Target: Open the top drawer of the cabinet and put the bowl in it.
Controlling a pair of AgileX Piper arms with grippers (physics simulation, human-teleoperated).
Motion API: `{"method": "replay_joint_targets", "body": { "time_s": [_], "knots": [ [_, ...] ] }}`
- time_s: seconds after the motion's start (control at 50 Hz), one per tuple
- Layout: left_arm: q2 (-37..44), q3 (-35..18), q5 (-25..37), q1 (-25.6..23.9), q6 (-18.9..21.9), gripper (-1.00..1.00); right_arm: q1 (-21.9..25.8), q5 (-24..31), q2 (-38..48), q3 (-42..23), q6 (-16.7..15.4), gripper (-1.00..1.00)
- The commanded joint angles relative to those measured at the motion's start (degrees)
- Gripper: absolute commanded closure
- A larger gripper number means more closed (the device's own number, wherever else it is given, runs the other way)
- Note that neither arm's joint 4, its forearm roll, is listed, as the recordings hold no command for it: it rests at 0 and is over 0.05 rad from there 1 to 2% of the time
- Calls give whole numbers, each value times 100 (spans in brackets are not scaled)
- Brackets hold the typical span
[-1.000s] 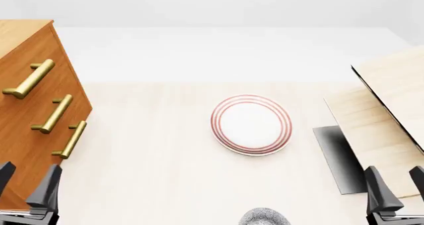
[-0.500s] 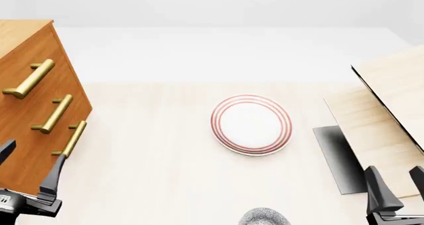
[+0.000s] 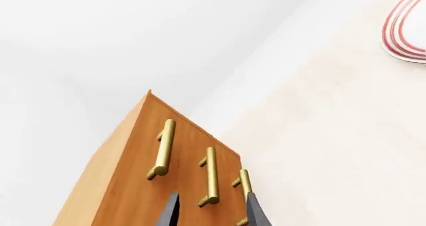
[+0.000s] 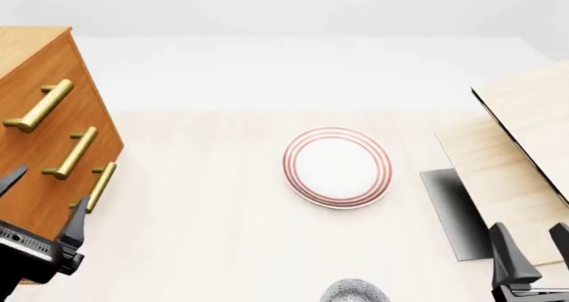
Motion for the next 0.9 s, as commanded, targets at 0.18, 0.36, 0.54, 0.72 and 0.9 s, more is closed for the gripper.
{"method": "replay_joint_targets", "body": {
  "time_s": [0.18, 0.36, 0.54, 0.72, 0.9],
  "knots": [
    [737, 137, -861, 327, 1474, -100, 1, 0, -11, 9, -7, -100],
    [1141, 339, -1488, 402, 2129, -100, 1, 0, -11, 9, -6, -100],
    [1361, 260, -1772, 598, 2720, -100, 0, 0, -12, 9, -5, -100],
    [1414, -30, -1637, 606, 2862, -100, -1, 0, -12, 9, -4, -100],
    [1753, -53, -1997, 695, 3241, -100, 1, 0, -11, 9, -7, -100]
  ]
}}
